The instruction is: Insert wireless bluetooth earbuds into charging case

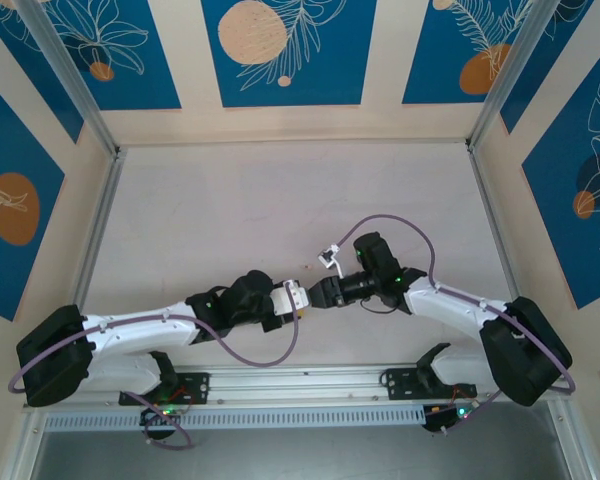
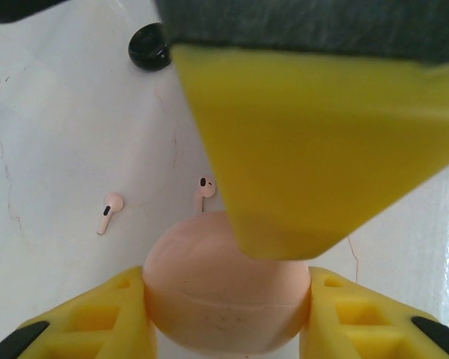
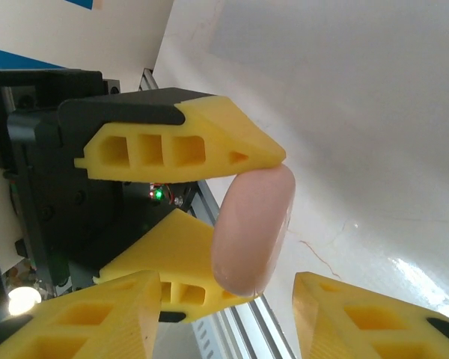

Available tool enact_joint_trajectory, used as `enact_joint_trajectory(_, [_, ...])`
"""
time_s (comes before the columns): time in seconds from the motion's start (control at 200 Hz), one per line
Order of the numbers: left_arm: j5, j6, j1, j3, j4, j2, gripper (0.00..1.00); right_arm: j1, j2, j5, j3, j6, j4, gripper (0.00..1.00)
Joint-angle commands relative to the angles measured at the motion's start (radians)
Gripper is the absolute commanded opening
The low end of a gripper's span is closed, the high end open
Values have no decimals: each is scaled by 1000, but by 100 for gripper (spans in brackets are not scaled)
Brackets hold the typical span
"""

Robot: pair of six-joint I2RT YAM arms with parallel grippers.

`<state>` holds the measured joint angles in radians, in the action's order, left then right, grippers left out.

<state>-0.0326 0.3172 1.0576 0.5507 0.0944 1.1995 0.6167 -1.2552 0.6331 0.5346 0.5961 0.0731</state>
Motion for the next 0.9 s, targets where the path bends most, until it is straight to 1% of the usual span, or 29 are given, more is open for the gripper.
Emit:
enact_joint_trajectory(0.0, [26, 11, -2, 21, 7, -21, 36, 11, -23, 16, 34, 5, 17, 47])
enact_joint_trajectory(0.145, [31, 10, 0, 25, 7, -31, 36, 18, -51, 11, 48, 7, 27, 45])
enact_joint_trajectory(0.28, [34, 8, 1, 25, 12, -39, 36, 28, -69, 11, 54, 7, 37, 38])
enact_joint_trajectory(0.365, [34, 4, 0, 27, 12, -44, 36, 29, -76, 13, 58, 5, 37, 33])
enact_joint_trajectory(0.54, [35, 1, 1, 30, 9, -46, 38, 31, -76, 8, 64, -11, 26, 17])
enact_joint_trajectory(0.575, [33, -1, 1, 31, 5, -47, 41, 31, -72, 4, 64, -20, 20, 15])
enact_joint_trajectory(0.66, [12, -30, -2, 30, 3, -60, 58, 28, -53, -18, 65, -72, -17, 14])
enact_joint_trajectory(0.75, [17, -42, -7, 6, 21, -101, 71, 15, -25, -42, 56, -154, -55, 13])
enact_joint_trajectory(0.8, [39, -36, -15, -5, 15, -126, 74, 6, -5, -50, 50, -207, -68, 13])
enact_joint_trajectory(0.895, [96, -27, -42, -18, -21, -178, 74, -5, 30, -58, 47, -327, -96, 13])
